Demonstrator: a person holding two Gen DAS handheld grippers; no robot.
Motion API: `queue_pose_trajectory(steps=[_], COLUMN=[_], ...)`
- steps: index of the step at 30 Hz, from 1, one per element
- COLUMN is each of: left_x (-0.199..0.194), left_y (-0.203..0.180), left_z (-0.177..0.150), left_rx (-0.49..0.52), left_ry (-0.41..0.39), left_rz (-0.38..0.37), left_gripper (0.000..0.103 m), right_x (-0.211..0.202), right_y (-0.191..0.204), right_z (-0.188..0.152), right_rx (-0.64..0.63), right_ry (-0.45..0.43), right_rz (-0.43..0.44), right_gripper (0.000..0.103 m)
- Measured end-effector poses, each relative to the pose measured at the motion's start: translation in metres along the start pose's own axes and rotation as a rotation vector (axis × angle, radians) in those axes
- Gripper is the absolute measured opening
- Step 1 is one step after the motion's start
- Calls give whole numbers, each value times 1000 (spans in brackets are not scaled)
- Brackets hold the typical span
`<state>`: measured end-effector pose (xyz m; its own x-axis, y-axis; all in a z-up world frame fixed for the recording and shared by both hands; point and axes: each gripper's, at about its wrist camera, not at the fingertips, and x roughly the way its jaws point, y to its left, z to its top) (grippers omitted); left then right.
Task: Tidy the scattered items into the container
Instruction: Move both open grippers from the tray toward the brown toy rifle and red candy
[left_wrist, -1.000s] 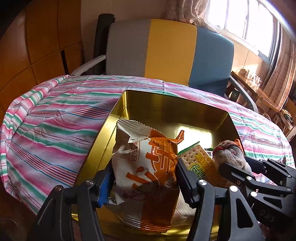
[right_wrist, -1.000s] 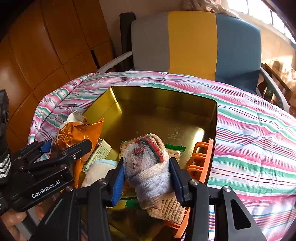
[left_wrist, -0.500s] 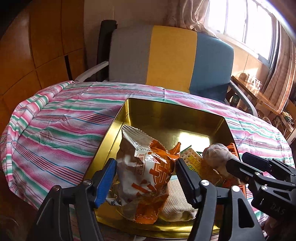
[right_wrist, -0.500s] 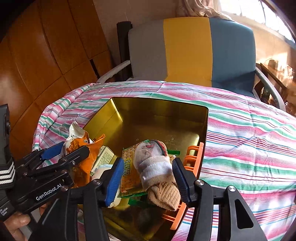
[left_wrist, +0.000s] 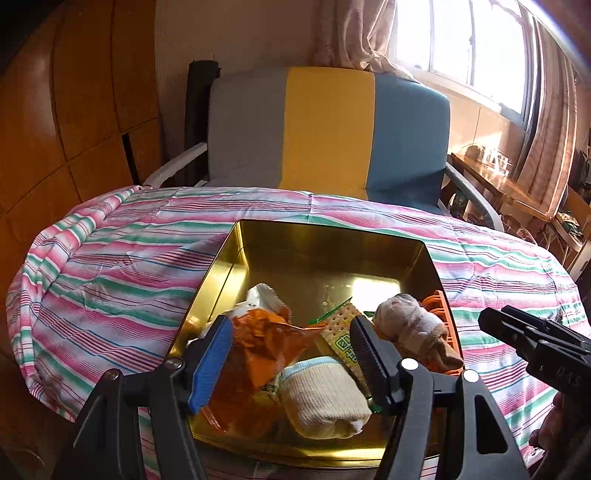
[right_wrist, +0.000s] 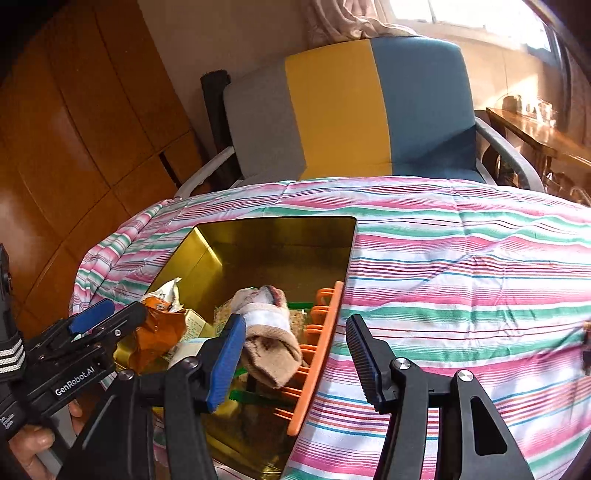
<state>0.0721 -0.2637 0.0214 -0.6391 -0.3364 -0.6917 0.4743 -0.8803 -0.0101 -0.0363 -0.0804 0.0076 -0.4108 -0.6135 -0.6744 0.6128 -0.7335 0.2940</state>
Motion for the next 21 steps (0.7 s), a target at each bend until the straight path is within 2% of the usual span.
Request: queue_pose_trajectory(steps=[5, 10, 16, 21], left_x=[-10, -16, -11, -3], left_y=[-26, -76, -154, -233], left_z=[2, 2, 0, -9], left_rx=[30, 102, 230, 375], left_ry=[-6, -6, 40, 99], left_rz=[-60, -155, -293, -410], left_gripper=[67, 67, 67, 67], right_x=[-21, -52, -100, -132], right_y=[-44, -111, -207, -269], right_z=[-9, -28, -66, -101], right_rx=[73, 185, 392, 540], right_ry=[-25, -51, -84, -102], right_rz=[-60, -166, -309, -386], right_gripper=[60, 60, 60, 60])
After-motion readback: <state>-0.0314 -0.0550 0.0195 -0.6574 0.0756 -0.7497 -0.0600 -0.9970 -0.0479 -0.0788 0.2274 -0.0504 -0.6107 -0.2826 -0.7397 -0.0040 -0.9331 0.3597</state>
